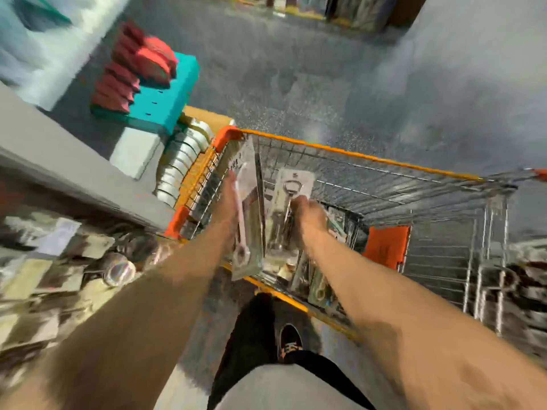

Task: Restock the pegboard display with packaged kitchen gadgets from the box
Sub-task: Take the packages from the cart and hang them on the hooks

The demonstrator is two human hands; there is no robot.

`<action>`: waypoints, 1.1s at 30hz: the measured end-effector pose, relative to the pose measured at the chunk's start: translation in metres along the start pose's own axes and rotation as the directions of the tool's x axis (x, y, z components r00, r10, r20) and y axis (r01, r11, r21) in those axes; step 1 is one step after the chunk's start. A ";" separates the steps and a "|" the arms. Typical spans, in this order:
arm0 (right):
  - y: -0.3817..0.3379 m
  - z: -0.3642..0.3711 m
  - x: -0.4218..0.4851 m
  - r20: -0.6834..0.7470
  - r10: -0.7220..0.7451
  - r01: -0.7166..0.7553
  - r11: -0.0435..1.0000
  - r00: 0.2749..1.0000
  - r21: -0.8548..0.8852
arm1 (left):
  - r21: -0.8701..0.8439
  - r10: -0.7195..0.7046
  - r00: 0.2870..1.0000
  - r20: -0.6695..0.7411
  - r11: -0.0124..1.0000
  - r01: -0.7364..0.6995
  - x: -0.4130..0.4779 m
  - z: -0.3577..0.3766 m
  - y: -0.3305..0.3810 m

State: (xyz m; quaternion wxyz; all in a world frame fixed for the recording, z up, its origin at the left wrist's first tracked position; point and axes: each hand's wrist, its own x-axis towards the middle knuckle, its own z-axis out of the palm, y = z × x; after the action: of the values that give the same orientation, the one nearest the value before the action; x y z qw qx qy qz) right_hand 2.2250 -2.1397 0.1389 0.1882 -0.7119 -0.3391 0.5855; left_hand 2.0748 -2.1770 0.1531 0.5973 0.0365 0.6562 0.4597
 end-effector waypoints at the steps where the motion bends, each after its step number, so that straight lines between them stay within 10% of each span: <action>1: -0.006 0.002 -0.021 0.027 -0.054 0.055 0.998 0.998 -0.030 | -0.026 0.055 0.998 0.004 0.998 -0.055 -0.022 -0.006 0.006; 8: -0.054 0.024 -0.125 0.226 -0.409 0.430 0.901 0.884 -0.054 | -0.406 0.292 0.955 0.051 0.880 -0.247 -0.152 -0.029 0.047; 13: -0.079 0.055 -0.211 0.406 -0.554 0.583 0.810 0.727 0.063 | -0.383 0.343 0.929 -0.137 0.847 -0.369 -0.231 -0.084 0.066; 33: -0.130 0.210 -0.507 0.590 -0.754 0.726 0.574 0.288 0.380 | -0.378 0.646 0.526 -0.554 0.367 -0.850 -0.476 -0.280 0.127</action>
State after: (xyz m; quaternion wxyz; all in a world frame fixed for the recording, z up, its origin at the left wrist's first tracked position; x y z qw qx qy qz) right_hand 1.9460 -2.4327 0.5325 0.3062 -0.1896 -0.6604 0.6589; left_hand 1.9176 -2.5446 0.5548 0.1811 0.0666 0.4618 0.8657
